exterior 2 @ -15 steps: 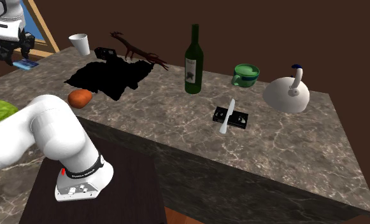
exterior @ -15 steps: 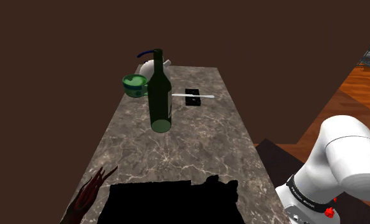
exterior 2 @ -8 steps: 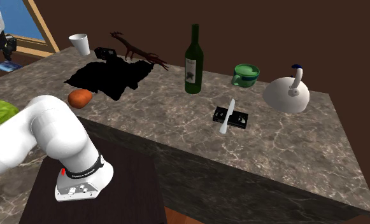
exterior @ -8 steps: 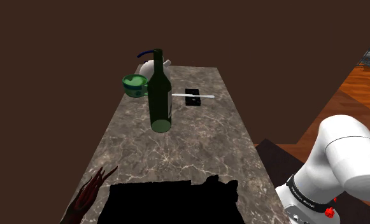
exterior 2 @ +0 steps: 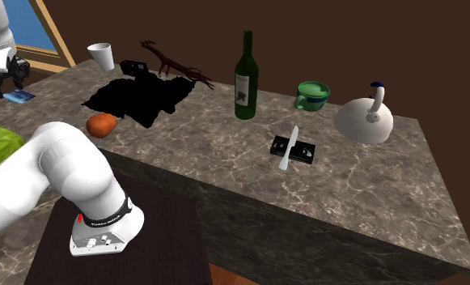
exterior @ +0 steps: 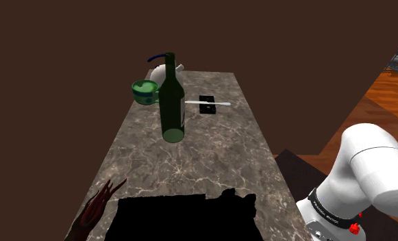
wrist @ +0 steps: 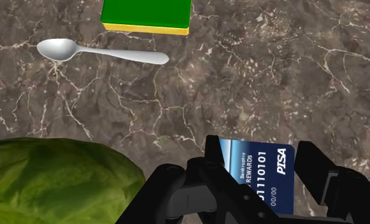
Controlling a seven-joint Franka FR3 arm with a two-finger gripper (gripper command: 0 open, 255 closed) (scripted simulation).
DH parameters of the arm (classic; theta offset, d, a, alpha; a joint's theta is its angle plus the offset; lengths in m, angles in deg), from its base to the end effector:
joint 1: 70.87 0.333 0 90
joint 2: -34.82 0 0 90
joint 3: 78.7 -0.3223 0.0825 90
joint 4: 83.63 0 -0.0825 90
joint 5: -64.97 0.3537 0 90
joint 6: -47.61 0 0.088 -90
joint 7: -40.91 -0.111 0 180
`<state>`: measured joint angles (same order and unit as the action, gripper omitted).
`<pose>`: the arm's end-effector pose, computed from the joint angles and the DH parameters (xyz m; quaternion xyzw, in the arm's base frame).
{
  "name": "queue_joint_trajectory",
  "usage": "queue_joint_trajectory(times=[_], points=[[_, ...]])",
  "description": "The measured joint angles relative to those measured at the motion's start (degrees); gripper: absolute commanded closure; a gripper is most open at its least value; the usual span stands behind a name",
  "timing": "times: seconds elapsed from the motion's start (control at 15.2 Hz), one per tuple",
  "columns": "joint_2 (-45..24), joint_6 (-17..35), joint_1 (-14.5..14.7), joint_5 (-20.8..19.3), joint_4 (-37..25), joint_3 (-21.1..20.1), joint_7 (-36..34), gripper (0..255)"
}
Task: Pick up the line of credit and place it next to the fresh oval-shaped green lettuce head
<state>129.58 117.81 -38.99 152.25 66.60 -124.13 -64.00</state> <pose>-0.2023 0.2758 0.4791 -0.9106 0.2967 0.2729 0.0909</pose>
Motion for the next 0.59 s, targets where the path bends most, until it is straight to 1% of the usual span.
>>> queue_joint_trajectory(times=[0.59], points=[[3.8, 2.3, 3.5, 5.5, 5.4, -6.4, 0.3, 255]])
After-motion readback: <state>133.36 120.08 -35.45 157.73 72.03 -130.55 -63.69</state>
